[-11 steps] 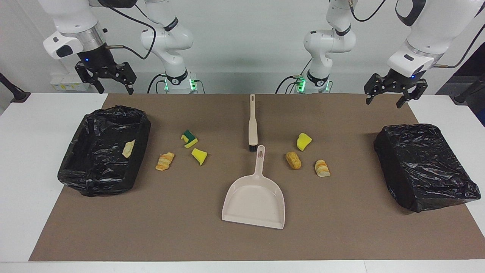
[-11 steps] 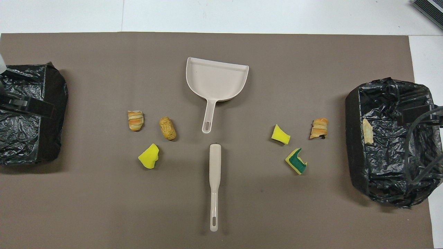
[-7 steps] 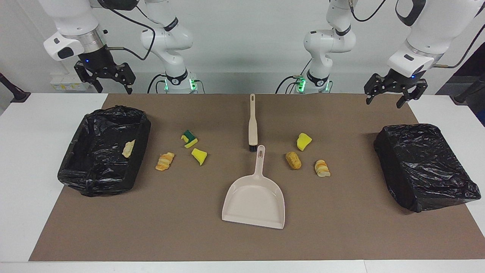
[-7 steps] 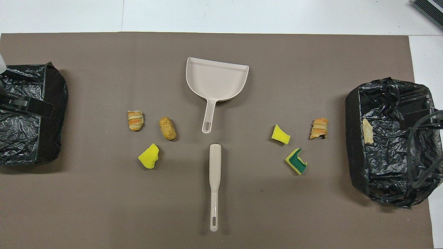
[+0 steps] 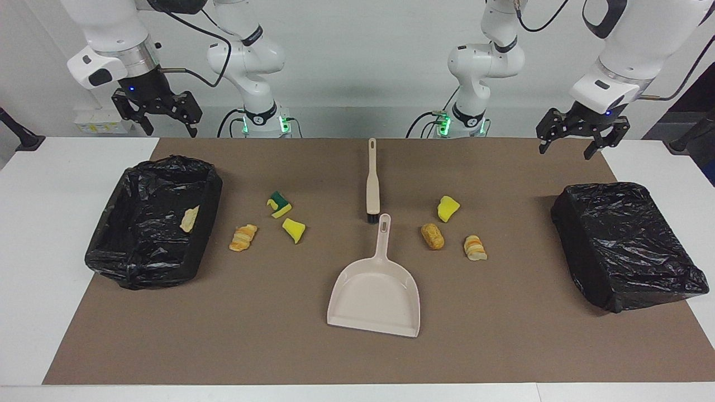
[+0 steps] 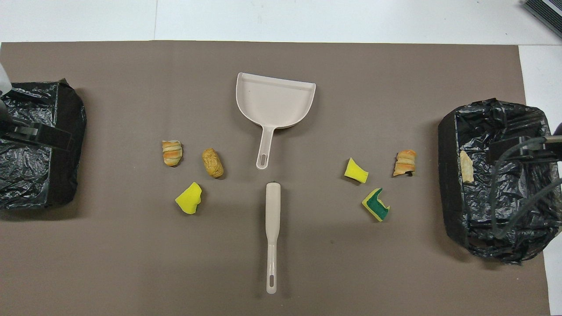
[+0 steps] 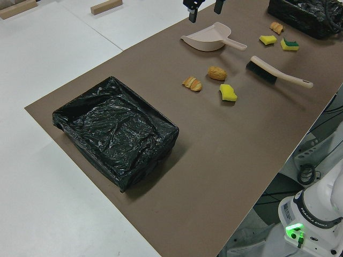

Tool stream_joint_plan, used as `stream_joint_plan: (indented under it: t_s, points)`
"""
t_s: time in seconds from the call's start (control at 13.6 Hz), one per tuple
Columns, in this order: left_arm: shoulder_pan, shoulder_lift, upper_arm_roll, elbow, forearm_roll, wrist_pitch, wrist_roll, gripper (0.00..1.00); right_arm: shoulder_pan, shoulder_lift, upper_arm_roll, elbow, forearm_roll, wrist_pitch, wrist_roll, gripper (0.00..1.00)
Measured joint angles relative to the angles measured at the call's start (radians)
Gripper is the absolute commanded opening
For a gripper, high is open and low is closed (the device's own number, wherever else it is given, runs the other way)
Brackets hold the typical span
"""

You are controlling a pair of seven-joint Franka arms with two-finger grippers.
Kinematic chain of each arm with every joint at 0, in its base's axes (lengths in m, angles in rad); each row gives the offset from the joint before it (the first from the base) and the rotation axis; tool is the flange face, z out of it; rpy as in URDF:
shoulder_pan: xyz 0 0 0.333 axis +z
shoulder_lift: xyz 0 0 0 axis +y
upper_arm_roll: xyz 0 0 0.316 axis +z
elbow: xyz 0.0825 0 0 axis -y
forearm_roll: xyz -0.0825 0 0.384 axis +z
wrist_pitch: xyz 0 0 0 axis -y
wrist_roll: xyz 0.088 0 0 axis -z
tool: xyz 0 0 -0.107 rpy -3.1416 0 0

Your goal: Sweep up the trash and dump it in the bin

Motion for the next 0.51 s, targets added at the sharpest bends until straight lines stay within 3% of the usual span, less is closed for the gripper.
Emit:
stream_joint_plan:
  t_s: [0.22, 0.51]
  points:
    - [0.000, -0.018, -0.094, -0.049, -0.002, 0.018, -0.086, 1.00, 0.039, 0.039, 0.047, -0.006, 0.041, 0.099, 0.158, 1.00]
    - [-0.001, -0.096, -0.283, -0.284, -0.013, 0.152, -0.262, 1.00, 0.172, 0.148, 0.052, -0.002, 0.063, 0.233, 0.393, 1.00]
